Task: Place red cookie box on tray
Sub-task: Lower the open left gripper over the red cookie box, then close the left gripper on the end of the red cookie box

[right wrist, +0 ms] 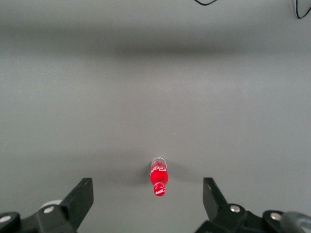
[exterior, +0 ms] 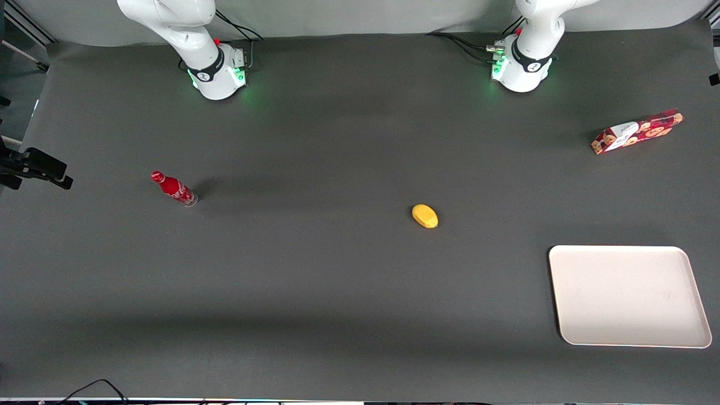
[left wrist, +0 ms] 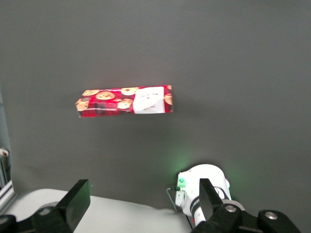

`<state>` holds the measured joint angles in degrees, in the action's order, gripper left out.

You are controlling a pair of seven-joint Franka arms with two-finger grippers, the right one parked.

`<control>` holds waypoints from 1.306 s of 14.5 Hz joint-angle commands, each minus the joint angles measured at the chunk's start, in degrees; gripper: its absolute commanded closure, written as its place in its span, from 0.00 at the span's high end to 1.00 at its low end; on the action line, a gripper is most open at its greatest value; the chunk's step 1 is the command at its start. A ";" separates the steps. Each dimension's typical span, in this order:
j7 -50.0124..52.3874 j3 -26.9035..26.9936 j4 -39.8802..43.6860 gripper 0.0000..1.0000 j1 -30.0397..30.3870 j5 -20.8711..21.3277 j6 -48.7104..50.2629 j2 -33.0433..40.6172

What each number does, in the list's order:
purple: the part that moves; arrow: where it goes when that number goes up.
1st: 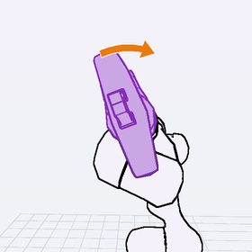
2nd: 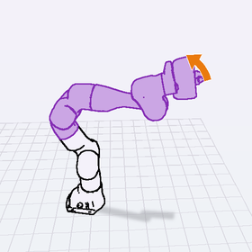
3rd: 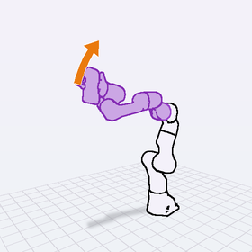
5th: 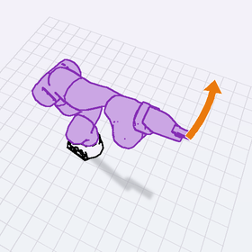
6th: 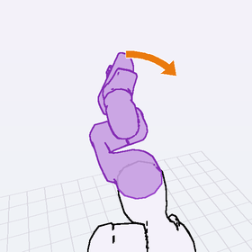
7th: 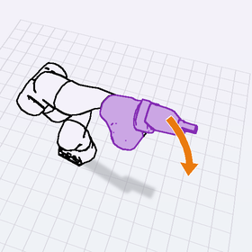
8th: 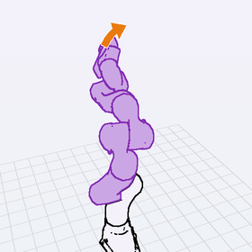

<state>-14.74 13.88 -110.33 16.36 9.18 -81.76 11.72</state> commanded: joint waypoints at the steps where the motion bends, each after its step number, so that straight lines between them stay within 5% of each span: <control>1: 10.31 2.73 -6.81 1.00 -0.36 3.82 -6.99 2.52; 7: 26.93 10.90 -14.72 1.00 0.07 4.09 -20.70 2.08; 13: 42.67 11.88 -26.84 1.00 0.87 4.18 -35.29 2.60; 19: 44.98 16.52 -39.24 1.00 1.31 4.09 -52.06 2.60</control>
<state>28.88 27.14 -142.92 17.15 12.49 -125.60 11.91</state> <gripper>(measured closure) 0.000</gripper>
